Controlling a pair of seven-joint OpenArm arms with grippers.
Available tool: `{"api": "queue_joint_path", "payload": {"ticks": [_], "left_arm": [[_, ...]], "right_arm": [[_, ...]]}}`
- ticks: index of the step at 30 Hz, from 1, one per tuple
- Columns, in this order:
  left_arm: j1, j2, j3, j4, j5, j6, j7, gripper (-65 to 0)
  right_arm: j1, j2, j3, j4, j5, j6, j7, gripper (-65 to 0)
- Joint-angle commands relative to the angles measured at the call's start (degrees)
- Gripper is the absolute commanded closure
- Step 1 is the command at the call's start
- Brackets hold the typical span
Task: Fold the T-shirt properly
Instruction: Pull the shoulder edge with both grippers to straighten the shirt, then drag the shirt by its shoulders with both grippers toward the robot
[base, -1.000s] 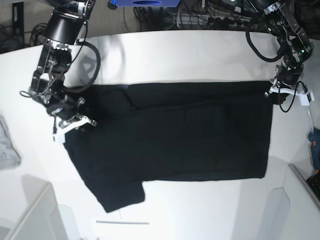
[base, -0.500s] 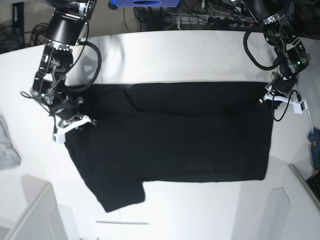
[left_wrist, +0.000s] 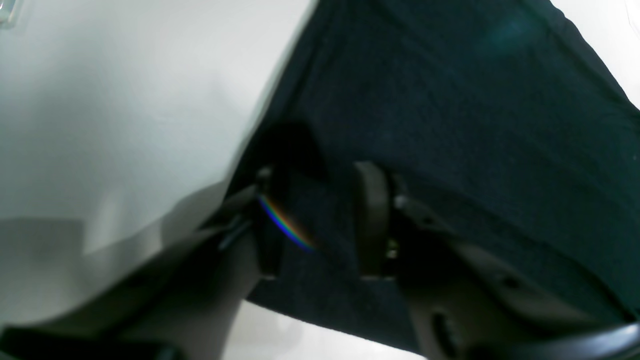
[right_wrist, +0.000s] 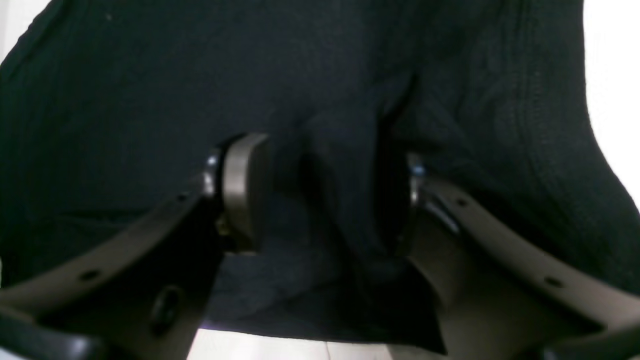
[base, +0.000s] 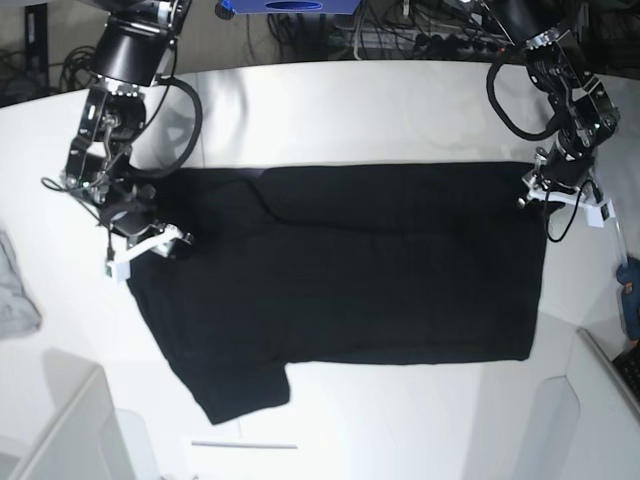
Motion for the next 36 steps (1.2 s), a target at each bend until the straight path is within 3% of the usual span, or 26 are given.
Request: {"api": "queue_joint_path", "payload": {"ticks": [1,4,7,9,13,15,19,23,31,36], "left_arm": [[-0.9,-1.3,-0.3,1.2,-1.0,-0.3,-1.4,-29.1],[-0.9,-1.6,-0.9,2.0,-1.1,-0.5,-1.4,-37.2],[-0.5,-1.0,-6.2,6.1,-1.1,-0.6,-1.4,-43.4],[-0.1,0.5,-9.4,8.7,-1.1,-1.1,-1.4,-45.1],[3.7,1.1,-10.9,9.1,-1.1,-5.8,-1.2,-44.8],[5.9,1.3,-11.1,9.0,-1.1,-7.1,-1.2,-44.8],[9.8,1.3,-11.1,9.0,-1.1,-9.6,-1.4,-44.8],[12.4,1.3,-11.2,9.0,-1.1,-11.7,-1.4,-44.8],[12.7,1.4,-11.2,4.5,-1.1,-12.1,-1.4,-44.8],[11.5,1.4,-11.1,1.7,-1.1,-12.1,-1.5,-44.8]], "right_arm": [[0.8,0.3,0.5,2.1,0.7,0.3,1.3,-32.0],[-0.8,-1.1,3.9,4.3,0.7,0.2,3.7,-32.0],[-3.1,-2.6,8.5,8.6,0.5,0.2,4.7,-32.0],[-5.2,-4.0,10.0,12.1,0.5,0.2,4.7,-32.0],[-10.9,-8.5,14.0,20.6,0.4,0.1,4.8,-32.0],[-13.8,-10.0,15.8,23.2,0.5,-2.5,4.7,-32.0],[-17.7,-10.1,16.1,22.1,4.8,-9.6,5.0,-32.7],[-18.6,-10.0,17.8,17.2,10.8,-10.0,5.1,-32.7],[-16.9,-9.2,18.5,8.2,11.1,-10.0,10.6,-32.7],[-13.8,-8.5,18.7,3.5,10.9,-10.0,11.2,-32.7]]}}
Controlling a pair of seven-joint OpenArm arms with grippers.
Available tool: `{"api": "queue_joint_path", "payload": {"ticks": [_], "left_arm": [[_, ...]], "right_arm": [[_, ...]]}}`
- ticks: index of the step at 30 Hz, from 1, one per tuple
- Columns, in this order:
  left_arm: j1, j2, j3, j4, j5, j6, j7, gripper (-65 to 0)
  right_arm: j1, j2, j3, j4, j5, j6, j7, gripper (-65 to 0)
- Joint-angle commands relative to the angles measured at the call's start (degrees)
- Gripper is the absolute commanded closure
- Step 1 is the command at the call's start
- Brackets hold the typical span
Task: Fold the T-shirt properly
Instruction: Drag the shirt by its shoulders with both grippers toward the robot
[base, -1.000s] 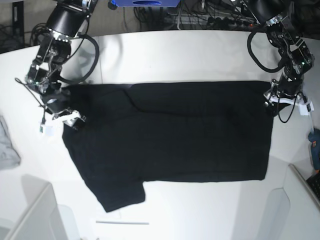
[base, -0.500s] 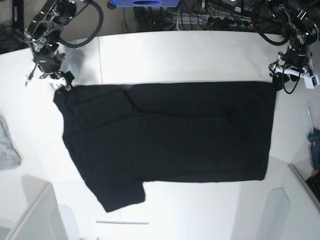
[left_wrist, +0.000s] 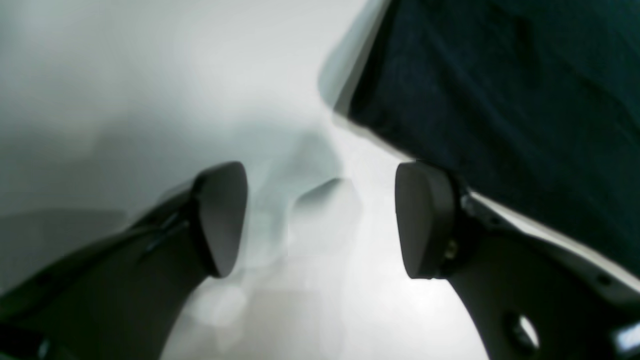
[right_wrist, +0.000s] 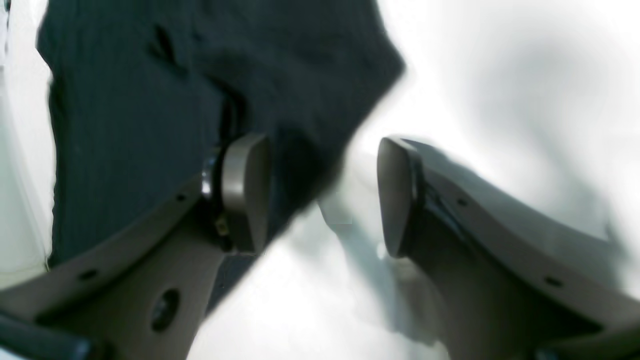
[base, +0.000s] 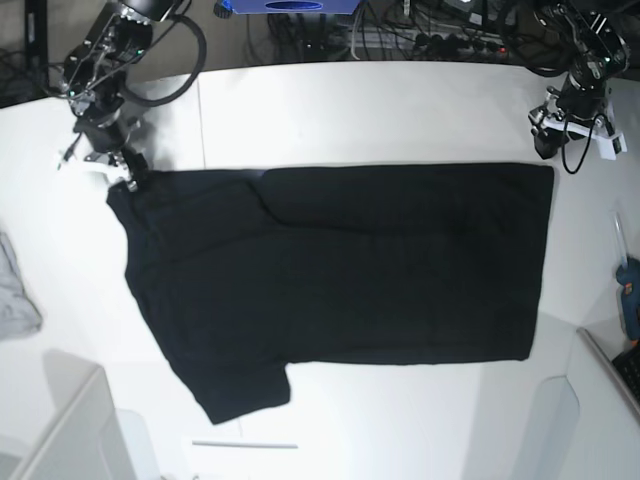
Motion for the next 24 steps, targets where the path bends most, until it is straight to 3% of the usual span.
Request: {"api": "queue_joint_path", "payload": {"ticks": [1,19,24], "left_arm": [[-0.3,-0.8,-0.2,0.4,-0.9,-0.4,-1.1,-44.8],[-8.7,-0.9,0.2,-10.7,-0.5,-0.1,-1.0,-44.8],[-10.1,-1.3,3.2,-14.2,-0.4,0.0,-1.0,-44.6]], "right_arm": [[0.5,0.6,0.1,-0.5,-0.5,-0.3,-0.7,-32.6],[2.8,1.6,-0.2,-3.9,-0.6,-0.3,-0.6,-32.1],[2.8,1.6,-0.2,-3.9,-0.6,-0.3,-0.5,-32.1]]}}
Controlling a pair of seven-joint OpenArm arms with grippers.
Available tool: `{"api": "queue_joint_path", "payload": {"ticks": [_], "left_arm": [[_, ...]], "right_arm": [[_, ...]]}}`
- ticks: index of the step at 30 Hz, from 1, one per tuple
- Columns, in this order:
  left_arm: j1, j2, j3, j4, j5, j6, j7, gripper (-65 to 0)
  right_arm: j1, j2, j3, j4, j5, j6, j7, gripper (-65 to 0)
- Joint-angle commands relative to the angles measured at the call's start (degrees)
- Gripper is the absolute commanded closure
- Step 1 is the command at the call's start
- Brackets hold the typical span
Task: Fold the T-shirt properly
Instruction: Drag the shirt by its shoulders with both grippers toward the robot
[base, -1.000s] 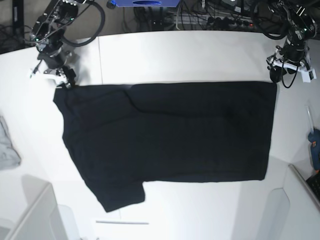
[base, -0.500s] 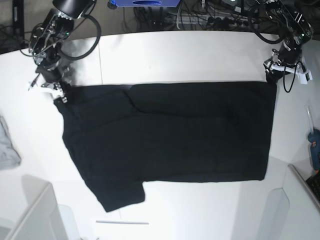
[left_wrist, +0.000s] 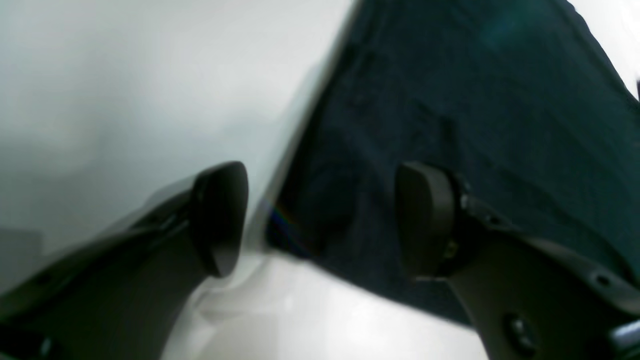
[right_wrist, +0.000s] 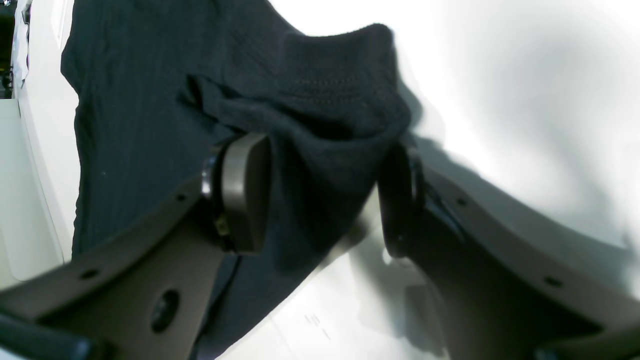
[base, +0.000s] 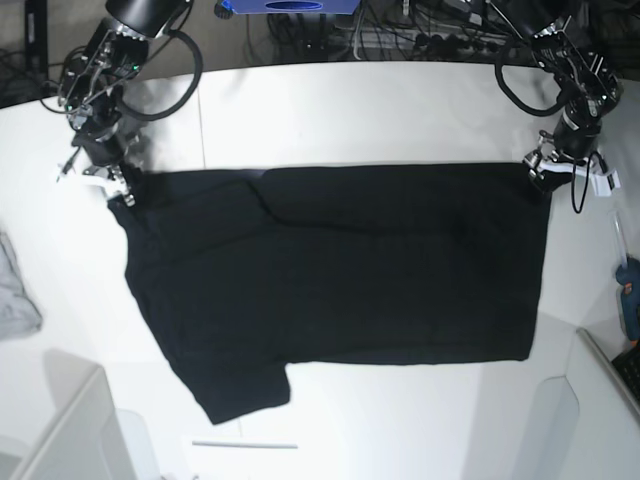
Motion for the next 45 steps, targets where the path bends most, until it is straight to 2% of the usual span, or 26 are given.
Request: {"api": "queue_joint_path", "payload": {"ticks": [1,3,8,9,11,14,15,22,27,45], "left_arm": [[0.4,0.2,0.5,-1.3,1.8,0.9,3.6,-44.4],[0.3,0.3,0.6,-2.0,1.8,0.9,3.6,-40.5],[0.3,0.2,0.6,-2.1,1.8,0.9,3.6,-13.8],[0.3,0.2,0.6,-2.2,1.8,0.9,3.6,-9.5],[0.3,0.2,0.6,-2.2,1.8,0.9,3.6,0.0],[0.4,0.0,0.7,-1.9,1.8,0.9,3.6,0.0],[0.5,0.0,0.7,-1.9,1.8,0.9,3.6,0.0],[2.8,-1.2,0.7,-1.3,1.8,0.9,3.6,0.0],[5.6,-1.8,0.7,3.0,1.8,0.7,3.6,0.0],[11.3,-1.6,0.8,8.7,1.7,0.6,3.8,0.0]], "right_arm": [[-0.2,0.1,0.0,-0.1,-1.2,-0.9,-1.4,-32.1],[-0.2,0.1,0.0,-0.1,-1.2,-0.9,-0.1,-32.1],[-0.3,0.1,-0.1,-0.1,-1.2,-0.8,0.9,-31.7],[-0.3,0.1,-0.1,-0.1,-1.2,-0.8,1.0,-30.2],[-0.2,0.1,-0.1,-0.4,-1.2,-0.7,1.0,-21.6],[0.8,0.2,0.2,-1.6,-1.1,-0.6,1.1,-3.2],[0.9,0.2,0.4,-1.6,-1.1,-0.6,1.1,0.0],[0.4,0.1,0.4,-1.0,-1.0,-0.6,1.0,0.0],[-2.0,0.1,0.1,1.9,-1.0,-0.6,1.0,0.0],[-9.5,-0.1,0.5,8.5,-0.7,-0.6,0.7,0.0]]}}
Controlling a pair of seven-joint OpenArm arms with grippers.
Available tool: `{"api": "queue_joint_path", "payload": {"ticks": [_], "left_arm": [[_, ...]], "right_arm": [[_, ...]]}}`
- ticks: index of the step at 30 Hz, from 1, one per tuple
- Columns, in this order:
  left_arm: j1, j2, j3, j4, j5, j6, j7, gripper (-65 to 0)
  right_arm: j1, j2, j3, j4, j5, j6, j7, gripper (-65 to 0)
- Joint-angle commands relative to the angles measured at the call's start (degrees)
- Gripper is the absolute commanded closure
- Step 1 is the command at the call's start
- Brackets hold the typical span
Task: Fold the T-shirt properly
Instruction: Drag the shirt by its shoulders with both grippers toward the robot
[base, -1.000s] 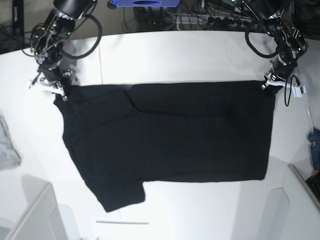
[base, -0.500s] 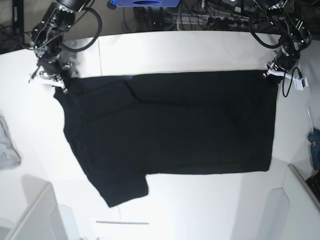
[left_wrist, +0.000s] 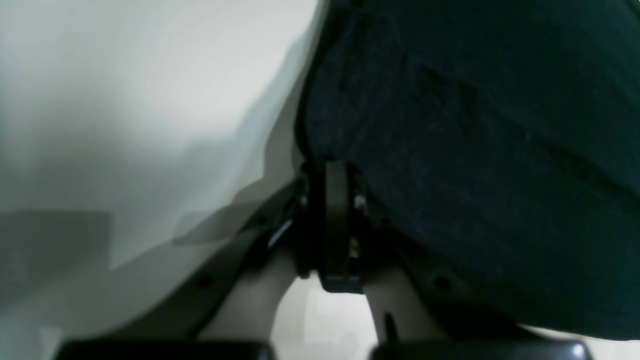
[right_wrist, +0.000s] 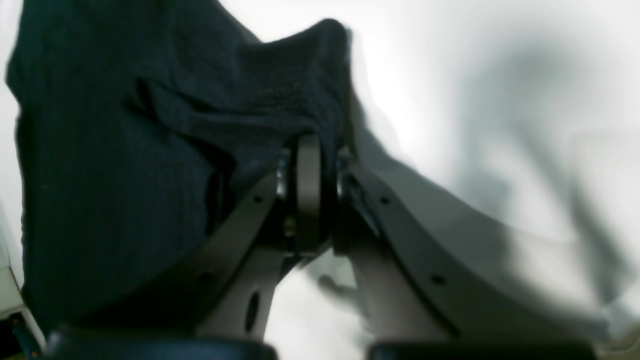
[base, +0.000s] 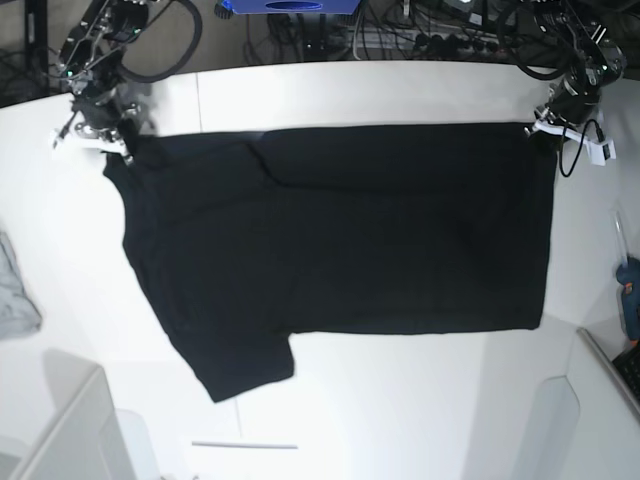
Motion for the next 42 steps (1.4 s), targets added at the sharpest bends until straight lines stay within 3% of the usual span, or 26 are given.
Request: {"api": "queue_joint_path", "payload": {"ticks": [1,16,27,42], "left_arm": [[0.6,-0.5,-0.3,1.1,1.2,0.5,0.9,0.0],[6.6,-0.4,-0.4,4.1,1.2,0.5,0.9,0.0],[10.8,-0.5,-0.7,4.1,0.9,0.5,0.7,0.0],[14.4,-0.4,-0.7,4.7,0.8,0.5,0.7,0.0]], "right_arm": [[-0.4,0.3,0.3,2.0,0.4,0.0,1.0,0.0],[-6.9,0.2,0.0,5.7,0.5,0.0,0.9,0.0],[-11.6,0.6,0.0,6.1,4.6,0.0,0.9,0.0],[-12.9,0.7,-0.1,6.1,4.5,0.1,0.9,0.0]]}}
